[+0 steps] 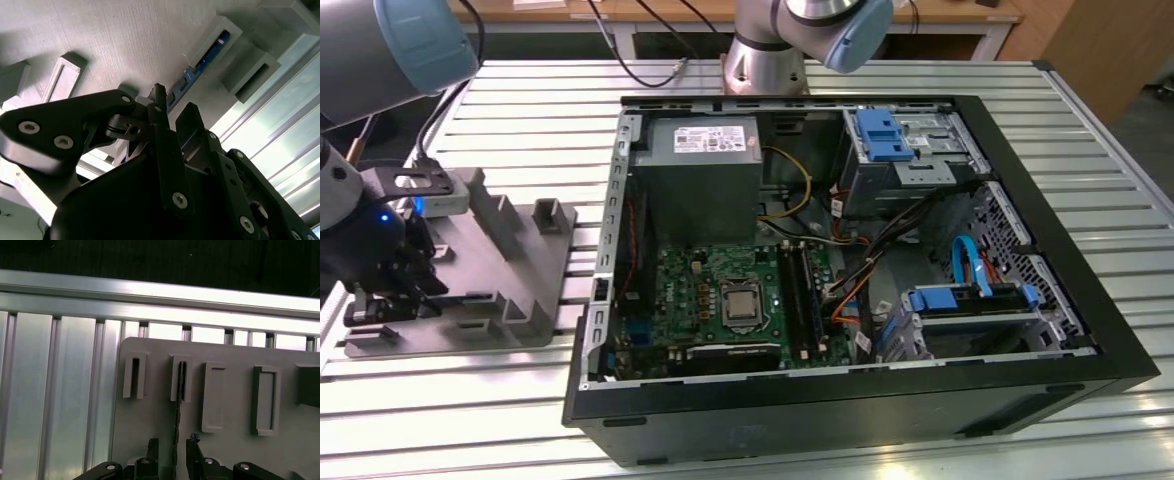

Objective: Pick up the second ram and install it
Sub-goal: 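Pick up the second ram and move it above second insertion slot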

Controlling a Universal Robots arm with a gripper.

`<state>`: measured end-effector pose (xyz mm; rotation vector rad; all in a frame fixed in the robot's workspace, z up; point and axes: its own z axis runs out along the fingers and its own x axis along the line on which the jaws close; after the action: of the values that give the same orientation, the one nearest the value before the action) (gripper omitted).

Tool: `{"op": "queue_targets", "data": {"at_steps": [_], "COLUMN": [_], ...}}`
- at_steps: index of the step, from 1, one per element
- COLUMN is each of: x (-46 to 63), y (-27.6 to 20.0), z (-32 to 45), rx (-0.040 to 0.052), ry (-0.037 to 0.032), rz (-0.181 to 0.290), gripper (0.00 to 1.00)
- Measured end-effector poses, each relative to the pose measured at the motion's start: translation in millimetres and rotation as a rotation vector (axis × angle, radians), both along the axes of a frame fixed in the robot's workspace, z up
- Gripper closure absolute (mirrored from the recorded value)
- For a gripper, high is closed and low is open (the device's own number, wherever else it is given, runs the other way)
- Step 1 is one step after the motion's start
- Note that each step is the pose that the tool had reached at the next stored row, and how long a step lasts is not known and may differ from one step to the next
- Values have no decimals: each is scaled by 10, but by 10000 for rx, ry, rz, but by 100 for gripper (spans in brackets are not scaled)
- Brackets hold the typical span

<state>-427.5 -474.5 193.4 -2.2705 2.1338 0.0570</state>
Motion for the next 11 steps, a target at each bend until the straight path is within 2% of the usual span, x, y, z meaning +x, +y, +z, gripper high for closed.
{"op": "queue_targets", "data": {"at_steps": [5, 6, 7, 8, 11], "x": [0, 0, 0, 0, 0], "y": [0, 0, 0, 0, 0], "z": [0, 0, 0, 0, 0], "rx": [11, 14, 16, 18, 24], "ry": [0, 0, -1, -1, -1], "rz": [1, 1, 0, 0, 1], "gripper": [66, 72, 72, 84, 86]}}
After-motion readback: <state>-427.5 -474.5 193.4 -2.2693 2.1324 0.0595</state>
